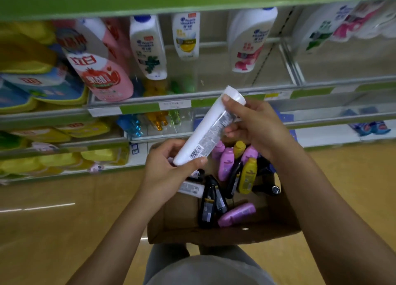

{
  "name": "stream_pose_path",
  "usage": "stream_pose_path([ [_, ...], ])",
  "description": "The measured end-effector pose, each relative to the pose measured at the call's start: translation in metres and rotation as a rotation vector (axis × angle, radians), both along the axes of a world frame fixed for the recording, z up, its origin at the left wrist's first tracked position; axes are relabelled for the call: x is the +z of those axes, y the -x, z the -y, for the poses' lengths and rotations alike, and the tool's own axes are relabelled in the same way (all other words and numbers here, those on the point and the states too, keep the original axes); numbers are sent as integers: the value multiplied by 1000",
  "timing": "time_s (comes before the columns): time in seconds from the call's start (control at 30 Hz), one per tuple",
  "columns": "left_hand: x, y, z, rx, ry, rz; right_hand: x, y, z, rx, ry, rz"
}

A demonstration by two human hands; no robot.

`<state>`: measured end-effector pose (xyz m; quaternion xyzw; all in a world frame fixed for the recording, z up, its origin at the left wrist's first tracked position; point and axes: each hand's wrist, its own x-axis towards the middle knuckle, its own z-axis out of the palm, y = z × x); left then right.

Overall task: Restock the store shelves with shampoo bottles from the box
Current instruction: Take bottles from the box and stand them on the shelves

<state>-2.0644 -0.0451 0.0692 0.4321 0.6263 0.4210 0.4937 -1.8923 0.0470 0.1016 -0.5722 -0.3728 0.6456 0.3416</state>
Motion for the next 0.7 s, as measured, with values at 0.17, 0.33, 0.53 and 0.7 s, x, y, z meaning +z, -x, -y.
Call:
stream_pose_path([
  [0.17, 9, -11, 5, -36, -296, -669, 22, 19, 9, -6, 8, 124],
  [0.33, 34, -18, 3, -129, -210, -427, 35, 25, 6, -23, -111, 91],
  [0.53, 53, -18, -5, -242, 23, 35, 55, 20, 1, 142, -210, 8],
  [0.7, 60, -26, -5, -50, -156, -274, 65, 14, -1, 184, -368, 74],
])
